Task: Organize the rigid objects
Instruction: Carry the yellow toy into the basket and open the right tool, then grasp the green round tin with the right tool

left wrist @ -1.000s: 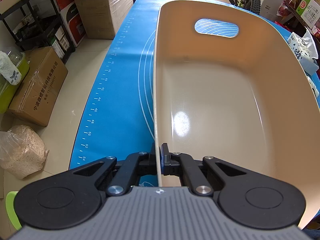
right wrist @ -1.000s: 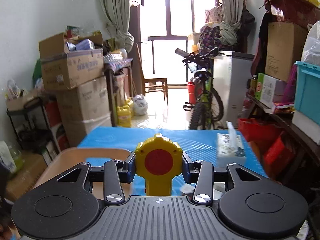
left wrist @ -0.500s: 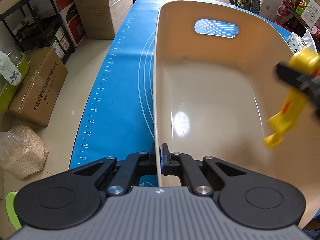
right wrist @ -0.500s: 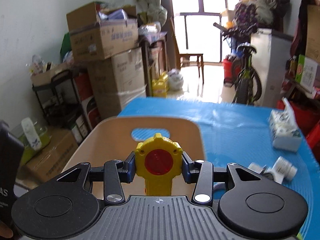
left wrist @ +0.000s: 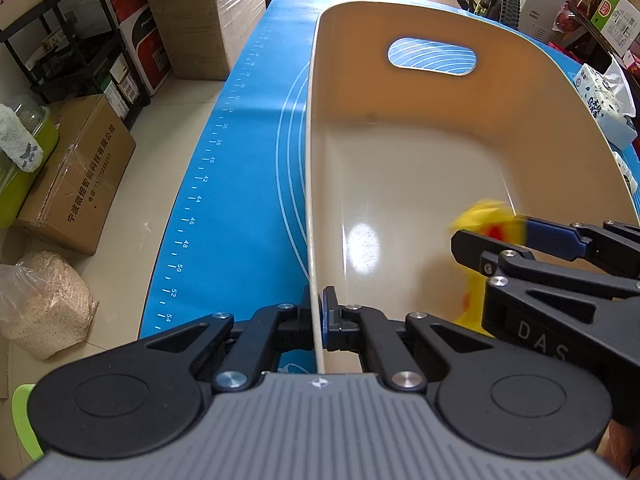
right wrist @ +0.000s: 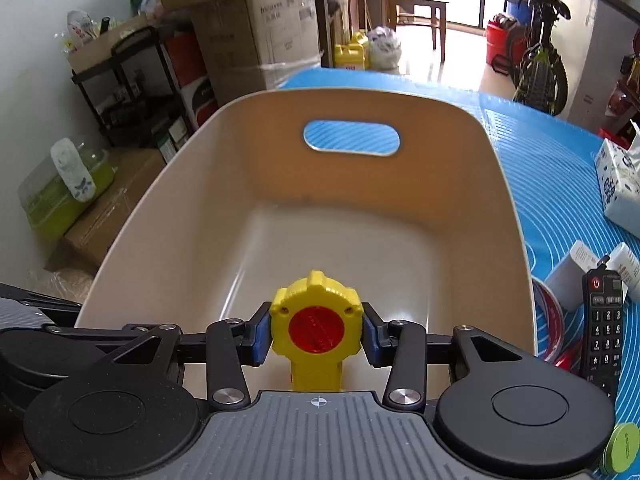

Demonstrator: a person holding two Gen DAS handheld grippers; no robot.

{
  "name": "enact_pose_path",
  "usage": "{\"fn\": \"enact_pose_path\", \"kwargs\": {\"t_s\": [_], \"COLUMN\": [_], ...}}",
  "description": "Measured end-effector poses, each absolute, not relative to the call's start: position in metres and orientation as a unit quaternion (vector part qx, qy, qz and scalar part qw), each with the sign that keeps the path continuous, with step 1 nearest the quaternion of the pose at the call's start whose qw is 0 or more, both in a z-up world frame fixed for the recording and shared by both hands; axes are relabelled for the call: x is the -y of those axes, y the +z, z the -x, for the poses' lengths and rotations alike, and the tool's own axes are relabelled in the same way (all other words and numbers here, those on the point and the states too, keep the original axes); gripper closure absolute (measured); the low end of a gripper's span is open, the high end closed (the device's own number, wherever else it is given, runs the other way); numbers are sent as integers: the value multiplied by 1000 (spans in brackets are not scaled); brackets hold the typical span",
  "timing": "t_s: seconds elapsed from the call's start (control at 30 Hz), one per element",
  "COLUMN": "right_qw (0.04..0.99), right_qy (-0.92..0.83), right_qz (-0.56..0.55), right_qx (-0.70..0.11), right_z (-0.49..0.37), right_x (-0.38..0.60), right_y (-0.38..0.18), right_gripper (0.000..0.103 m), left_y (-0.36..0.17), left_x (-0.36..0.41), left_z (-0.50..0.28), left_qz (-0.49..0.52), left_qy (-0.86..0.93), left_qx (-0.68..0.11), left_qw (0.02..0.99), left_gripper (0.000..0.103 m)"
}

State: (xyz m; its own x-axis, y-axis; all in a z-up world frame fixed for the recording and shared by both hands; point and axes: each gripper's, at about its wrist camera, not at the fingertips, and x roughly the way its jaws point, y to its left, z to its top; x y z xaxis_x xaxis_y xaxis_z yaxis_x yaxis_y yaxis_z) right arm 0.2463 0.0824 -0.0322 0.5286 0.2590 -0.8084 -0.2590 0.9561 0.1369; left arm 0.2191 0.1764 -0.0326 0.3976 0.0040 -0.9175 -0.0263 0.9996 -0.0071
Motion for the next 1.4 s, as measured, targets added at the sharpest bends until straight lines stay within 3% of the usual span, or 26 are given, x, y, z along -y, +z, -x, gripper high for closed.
{"fn": "enact_pose_path", "kwargs": {"t_s": [0.03,0.17,0.23,0.73,1.07,1.4], "right_qw": [874,879,885,926,911,880], "right_qy": [149,145,142,90,-66,-136], "right_qz": [-1,-8,-6,-34,-66,-103], "right_qx": [-463,-455,-444,-366,-402,-444], "right_z": [-246,-245,-241,-199,-175,-173], "right_x": [-81,-74,-69,16,121,166], "right_y": [-32,-27,-23,44,10,-30], "right_gripper": [51,30,28,19,19,19], "left_y": [-32,-32,-32,-32,-32,-32], "left_x": [-176,-177,-178,-178,-178,-179], "left_z": [-219,-219,-219,-218,-218,-218], "left_qz": [10,10,11,11,16,18], "left_qy": [9,8,8,8,8,8], "left_qx": [-549,-549,-549,-548,-547,-547], "left_qw": [836,836,836,836,837,837], "left_gripper": [99,99,99,99,98,98]}}
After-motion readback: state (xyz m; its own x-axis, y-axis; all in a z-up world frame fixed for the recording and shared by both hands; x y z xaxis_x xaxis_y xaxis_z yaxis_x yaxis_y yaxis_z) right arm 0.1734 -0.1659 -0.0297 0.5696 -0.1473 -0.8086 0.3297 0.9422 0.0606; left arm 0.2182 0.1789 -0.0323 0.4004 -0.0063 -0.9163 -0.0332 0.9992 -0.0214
